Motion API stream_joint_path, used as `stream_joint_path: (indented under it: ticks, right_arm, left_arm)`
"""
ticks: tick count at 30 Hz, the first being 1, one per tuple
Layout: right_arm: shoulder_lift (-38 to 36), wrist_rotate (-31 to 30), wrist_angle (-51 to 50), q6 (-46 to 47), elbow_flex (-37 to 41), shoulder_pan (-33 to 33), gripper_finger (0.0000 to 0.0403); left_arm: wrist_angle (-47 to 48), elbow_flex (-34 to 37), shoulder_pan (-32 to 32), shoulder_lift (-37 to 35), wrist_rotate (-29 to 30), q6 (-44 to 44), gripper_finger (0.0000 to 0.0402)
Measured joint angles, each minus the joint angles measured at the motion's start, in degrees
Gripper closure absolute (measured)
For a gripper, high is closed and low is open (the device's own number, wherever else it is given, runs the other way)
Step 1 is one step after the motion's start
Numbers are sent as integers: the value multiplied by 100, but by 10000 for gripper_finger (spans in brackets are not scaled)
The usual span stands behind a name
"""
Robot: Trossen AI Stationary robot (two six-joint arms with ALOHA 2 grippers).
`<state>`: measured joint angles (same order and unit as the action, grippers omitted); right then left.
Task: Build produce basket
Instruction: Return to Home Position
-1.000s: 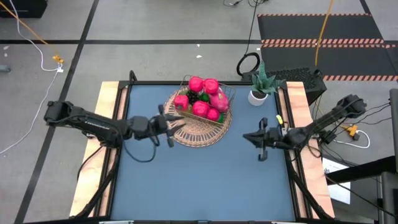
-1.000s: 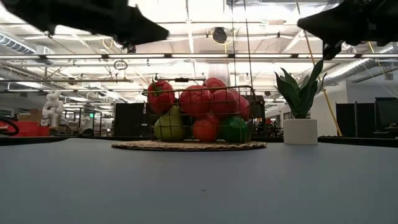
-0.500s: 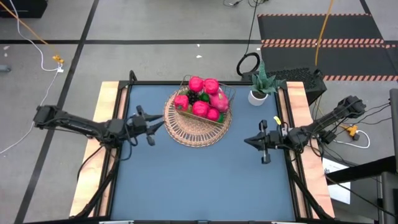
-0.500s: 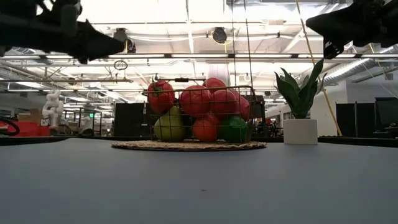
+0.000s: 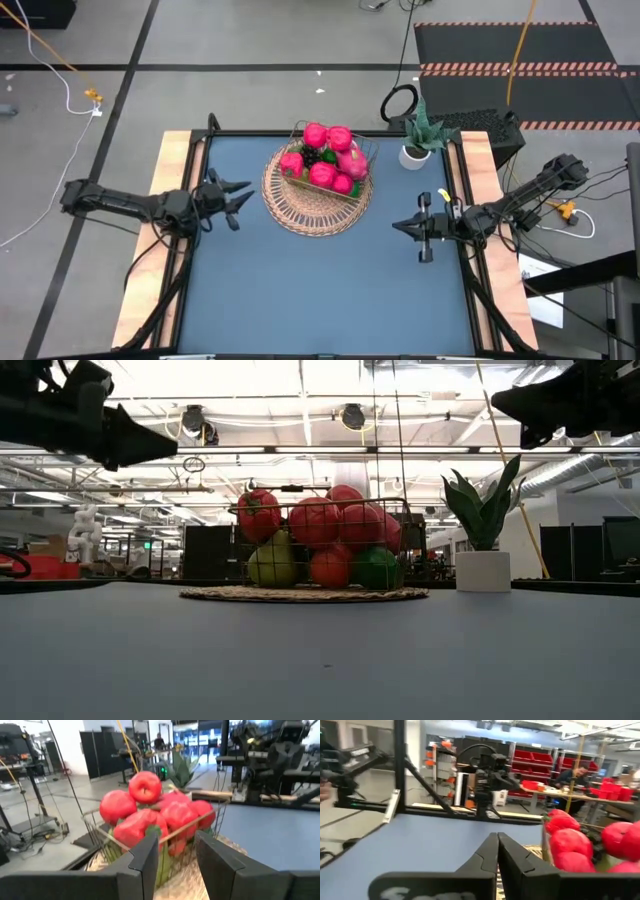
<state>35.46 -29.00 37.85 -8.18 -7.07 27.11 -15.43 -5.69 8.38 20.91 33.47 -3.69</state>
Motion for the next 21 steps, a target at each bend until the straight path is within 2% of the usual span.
stream_joint_path:
  ticks: [7, 9, 12, 17, 21]
  right_arm:
    - [-24, -1072, -247, -155, -2, 0, 403]
    - [-52, -1147, -249, -145, -2, -3, 403]
    - [-170, -844, -257, -6, -2, -2, 403]
    - [-234, 384, -163, 128, 76, 0, 403]
    - [-223, 349, 535, 244, 545, -10, 403]
  left_arm:
    - [650, 0, 96, -300, -7, 352, 271]
    - [814, 0, 189, -382, -1, 413, 271]
    - [1027, 0, 323, -510, 121, 645, 271]
    - [718, 271, 471, -537, 164, 870, 271]
    - [271, 509, 491, -531, 204, 787, 271]
